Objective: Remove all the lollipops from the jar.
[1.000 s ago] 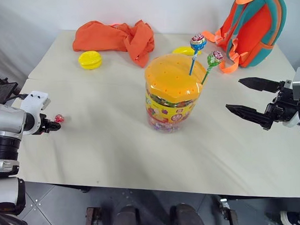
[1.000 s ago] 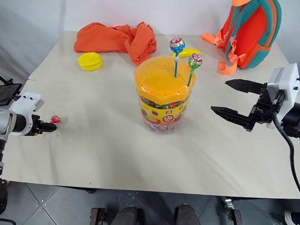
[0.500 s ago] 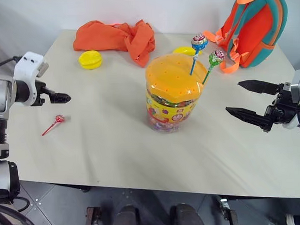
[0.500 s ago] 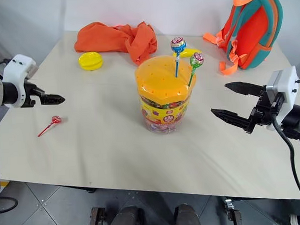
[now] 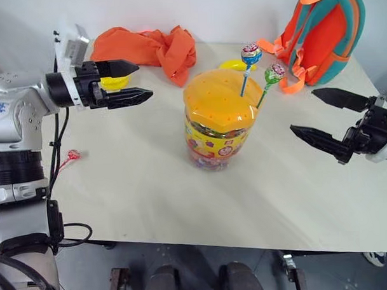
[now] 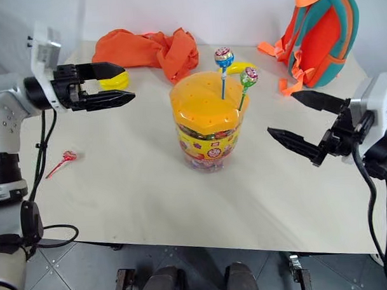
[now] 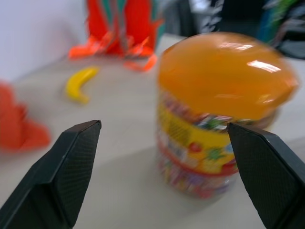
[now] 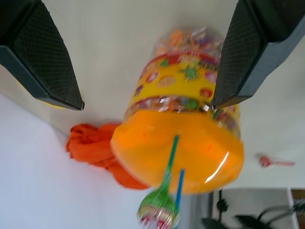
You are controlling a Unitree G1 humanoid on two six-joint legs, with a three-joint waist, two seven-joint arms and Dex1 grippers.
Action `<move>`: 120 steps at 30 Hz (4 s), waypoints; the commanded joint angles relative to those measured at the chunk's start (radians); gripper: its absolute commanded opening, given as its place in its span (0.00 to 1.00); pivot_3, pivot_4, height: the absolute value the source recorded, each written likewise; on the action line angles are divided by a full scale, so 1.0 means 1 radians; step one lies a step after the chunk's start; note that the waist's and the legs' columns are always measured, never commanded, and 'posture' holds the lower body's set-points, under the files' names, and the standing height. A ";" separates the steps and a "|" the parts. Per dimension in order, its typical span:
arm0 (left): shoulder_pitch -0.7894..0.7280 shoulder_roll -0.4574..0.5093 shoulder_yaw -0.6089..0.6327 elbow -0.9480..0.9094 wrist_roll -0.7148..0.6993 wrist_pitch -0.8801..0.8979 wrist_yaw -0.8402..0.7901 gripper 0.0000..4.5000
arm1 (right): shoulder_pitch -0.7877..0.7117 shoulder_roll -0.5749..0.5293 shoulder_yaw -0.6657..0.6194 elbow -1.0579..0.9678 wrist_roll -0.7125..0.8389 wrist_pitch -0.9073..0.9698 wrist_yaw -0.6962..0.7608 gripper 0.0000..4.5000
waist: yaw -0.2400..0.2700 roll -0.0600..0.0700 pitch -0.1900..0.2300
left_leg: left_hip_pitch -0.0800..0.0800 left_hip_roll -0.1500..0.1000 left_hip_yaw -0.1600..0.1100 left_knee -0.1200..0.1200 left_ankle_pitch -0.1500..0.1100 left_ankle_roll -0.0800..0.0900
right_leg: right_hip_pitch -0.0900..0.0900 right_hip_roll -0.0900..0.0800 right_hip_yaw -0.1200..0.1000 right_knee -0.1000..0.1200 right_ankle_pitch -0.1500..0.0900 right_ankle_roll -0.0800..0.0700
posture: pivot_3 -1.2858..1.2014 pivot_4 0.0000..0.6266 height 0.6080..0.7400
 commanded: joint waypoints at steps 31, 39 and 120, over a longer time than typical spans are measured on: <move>0.226 0.056 0.095 -0.066 -0.139 -0.139 -0.106 1.00 | -0.363 0.069 0.238 0.153 -0.020 0.090 -0.006 0.00 | -0.001 0.000 0.000 | -0.001 -0.001 -0.006 0.000 0.000 0.000 | 0.000 -0.001 0.000 0.002 0.000 0.000 | 0.52 0.24 1.00; 0.238 0.076 0.105 -0.058 -0.155 -0.141 -0.136 1.00 | -0.427 -0.009 0.142 0.184 -0.026 0.110 -0.022 0.00 | -0.002 0.000 0.000 | -0.001 0.000 -0.006 -0.001 0.000 0.000 | 0.000 -0.001 0.000 0.002 0.000 0.000 | 0.52 0.24 1.00; 0.332 0.077 0.189 -0.089 -0.240 -0.159 -0.094 1.00 | -0.699 0.128 0.367 0.334 -0.108 0.301 0.168 0.01 | -0.011 0.007 0.002 | -0.001 0.000 -0.006 -0.002 -0.001 0.001 | 0.003 -0.001 0.000 -0.005 0.001 0.001 | 0.52 0.24 1.00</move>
